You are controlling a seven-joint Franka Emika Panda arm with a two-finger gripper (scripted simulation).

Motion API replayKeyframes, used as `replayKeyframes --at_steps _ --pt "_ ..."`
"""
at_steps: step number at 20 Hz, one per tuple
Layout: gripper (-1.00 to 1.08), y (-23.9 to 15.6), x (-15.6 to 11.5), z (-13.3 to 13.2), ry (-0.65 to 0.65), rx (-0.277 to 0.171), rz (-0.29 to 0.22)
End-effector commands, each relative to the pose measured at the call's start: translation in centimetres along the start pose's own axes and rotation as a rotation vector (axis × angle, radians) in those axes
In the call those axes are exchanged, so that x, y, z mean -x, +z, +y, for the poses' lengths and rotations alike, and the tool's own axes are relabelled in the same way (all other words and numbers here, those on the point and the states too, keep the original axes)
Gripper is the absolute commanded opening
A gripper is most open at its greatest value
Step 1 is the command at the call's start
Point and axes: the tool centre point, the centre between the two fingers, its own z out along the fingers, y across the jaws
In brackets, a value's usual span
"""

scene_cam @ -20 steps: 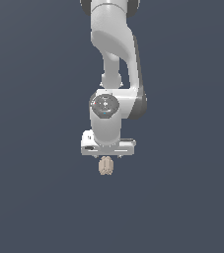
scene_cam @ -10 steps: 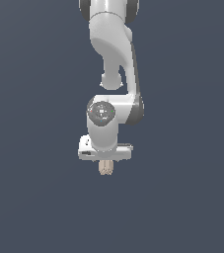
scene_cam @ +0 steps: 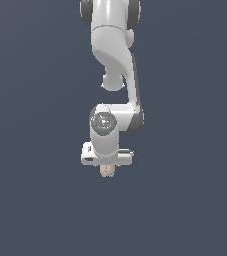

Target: Pick up the object and move it to a goal position.

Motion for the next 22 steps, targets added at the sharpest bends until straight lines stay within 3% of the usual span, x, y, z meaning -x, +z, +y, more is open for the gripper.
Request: replayKeyframes --at_steps 1,7,8,22 --pt "1.00 1.17 0.02 0.01 0.000 0.000 0.000" --pt "1.00 1.73 -0.14 0.02 0.000 0.000 0.000" --pt "-1.00 1.73 -0.14 0.02 0.000 0.000 0.000" --pt "-1.00 1.37 0.02 0.11 0.000 0.000 0.000"
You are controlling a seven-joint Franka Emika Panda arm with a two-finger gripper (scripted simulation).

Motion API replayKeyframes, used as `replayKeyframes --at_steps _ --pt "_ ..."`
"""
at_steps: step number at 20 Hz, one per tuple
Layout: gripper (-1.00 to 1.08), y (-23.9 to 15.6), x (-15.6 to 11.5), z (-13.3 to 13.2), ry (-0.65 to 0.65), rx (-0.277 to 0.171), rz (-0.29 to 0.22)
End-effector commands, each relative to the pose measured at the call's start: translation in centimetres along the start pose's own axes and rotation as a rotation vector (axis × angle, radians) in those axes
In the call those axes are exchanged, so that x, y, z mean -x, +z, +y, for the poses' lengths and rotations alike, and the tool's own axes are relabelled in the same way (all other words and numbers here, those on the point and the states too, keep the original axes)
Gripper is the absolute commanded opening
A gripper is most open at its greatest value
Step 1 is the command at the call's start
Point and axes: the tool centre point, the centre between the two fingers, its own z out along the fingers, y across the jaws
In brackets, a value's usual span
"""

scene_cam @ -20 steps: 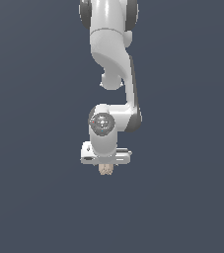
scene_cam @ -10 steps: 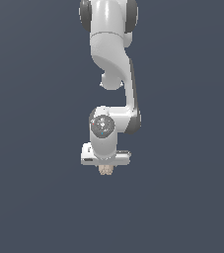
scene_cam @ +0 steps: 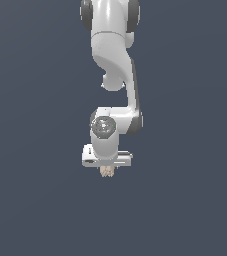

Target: Pick up the object and move it to a goal position.

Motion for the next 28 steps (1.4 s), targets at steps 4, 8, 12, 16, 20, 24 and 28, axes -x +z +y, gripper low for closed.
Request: replayKeyframes --at_steps 4,8,12,16,20,24,28 --pt "-1.00 -1.3 0.5 0.3 0.000 0.000 0.001" --pt "-1.00 -3.1 1.2 0.7 0.000 0.000 0.001" --pt "-1.00 -5.7 2.3 1.4 0.000 0.000 0.001" --pt "-1.00 -9.3 3.7 2.2 0.000 0.000 0.001" --pt "-1.00 -13.2 5.2 3.2 0.000 0.000 0.001" --pt "-1.00 -17.0 6.6 4.1 0.000 -0.001 0.001" --pt "-1.00 -20.0 7.7 4.8 0.000 -0.001 0.001"
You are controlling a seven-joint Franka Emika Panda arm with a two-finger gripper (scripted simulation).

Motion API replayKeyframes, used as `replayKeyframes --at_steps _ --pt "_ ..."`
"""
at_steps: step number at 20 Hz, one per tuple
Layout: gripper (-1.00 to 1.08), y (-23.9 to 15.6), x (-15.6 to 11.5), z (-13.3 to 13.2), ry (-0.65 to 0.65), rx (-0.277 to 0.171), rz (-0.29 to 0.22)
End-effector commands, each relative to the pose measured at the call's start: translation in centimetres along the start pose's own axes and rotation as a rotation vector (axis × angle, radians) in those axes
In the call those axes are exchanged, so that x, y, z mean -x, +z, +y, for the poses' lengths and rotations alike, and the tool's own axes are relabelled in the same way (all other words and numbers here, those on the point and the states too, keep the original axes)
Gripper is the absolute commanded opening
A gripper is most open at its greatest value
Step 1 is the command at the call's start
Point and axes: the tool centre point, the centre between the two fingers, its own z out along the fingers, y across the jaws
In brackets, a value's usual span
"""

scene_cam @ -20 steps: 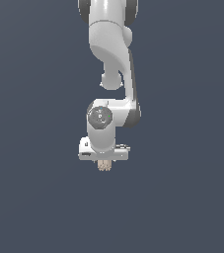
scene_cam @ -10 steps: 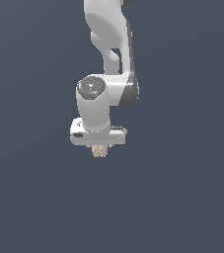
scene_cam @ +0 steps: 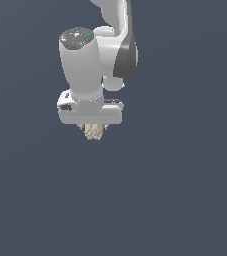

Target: Pick up the object and move it to a goal position.

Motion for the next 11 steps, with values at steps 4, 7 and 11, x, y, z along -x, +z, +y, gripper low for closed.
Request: replayKeyframes --at_steps 4,7,11 --pt "-1.00 -3.4 1.2 0.8 0.000 0.000 -0.001" --pt "-1.00 -4.5 1.5 1.1 0.000 0.000 -0.001" --pt "-1.00 -5.1 1.7 1.2 0.000 0.000 -0.001"
